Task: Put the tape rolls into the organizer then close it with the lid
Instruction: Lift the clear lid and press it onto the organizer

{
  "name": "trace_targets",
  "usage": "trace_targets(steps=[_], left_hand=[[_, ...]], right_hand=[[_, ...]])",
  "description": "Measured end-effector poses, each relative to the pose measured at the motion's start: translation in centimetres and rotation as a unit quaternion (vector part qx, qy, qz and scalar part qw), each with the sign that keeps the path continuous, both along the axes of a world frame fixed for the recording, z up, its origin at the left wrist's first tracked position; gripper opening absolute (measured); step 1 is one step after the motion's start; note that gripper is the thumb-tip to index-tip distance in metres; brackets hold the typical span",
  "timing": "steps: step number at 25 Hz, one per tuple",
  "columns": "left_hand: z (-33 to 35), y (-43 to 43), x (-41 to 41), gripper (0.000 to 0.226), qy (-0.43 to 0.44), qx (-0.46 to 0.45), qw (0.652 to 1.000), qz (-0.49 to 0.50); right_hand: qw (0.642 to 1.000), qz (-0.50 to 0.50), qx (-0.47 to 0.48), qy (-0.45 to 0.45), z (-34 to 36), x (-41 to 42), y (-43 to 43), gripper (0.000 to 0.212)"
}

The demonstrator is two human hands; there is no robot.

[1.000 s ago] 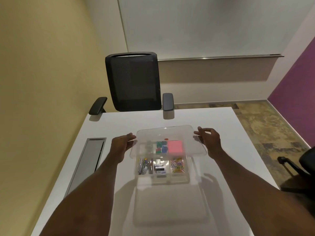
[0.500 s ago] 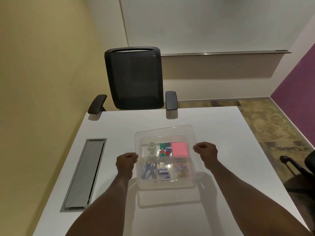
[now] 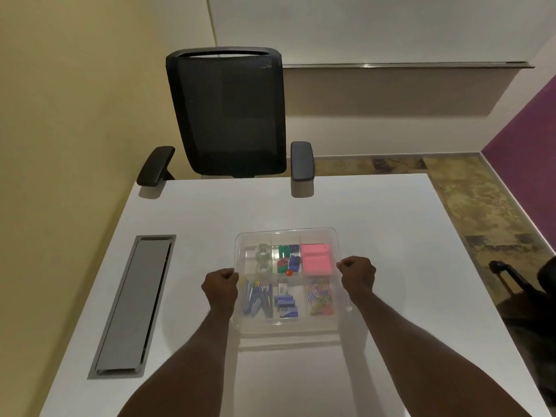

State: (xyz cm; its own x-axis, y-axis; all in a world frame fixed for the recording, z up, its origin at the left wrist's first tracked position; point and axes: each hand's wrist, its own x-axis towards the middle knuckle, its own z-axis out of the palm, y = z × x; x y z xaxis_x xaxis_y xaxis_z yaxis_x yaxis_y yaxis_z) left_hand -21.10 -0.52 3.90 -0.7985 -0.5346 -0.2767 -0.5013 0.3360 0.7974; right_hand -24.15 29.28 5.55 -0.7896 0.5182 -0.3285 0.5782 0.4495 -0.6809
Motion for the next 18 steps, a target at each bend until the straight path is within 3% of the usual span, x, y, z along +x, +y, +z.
trace_targets(steps=[8, 9, 18], left_hand=[[-1.6, 0.4, -1.1, 0.012, -0.053, -0.001, 0.999, -0.006], [-1.6, 0.6, -1.2, 0.032, -0.056, -0.008, 0.998, -0.004], [-2.3, 0.3, -2.3, 0.03, -0.073, -0.027, 0.997, -0.018]], right_hand=[[0.999, 0.006, 0.027, -0.024, -1.8, -0.9, -0.5, 0.012], [0.999, 0.007, 0.028, -0.024, -1.9, -1.0, -0.5, 0.012], [0.999, 0.015, 0.025, -0.039, -2.5, -1.7, -0.3, 0.013]])
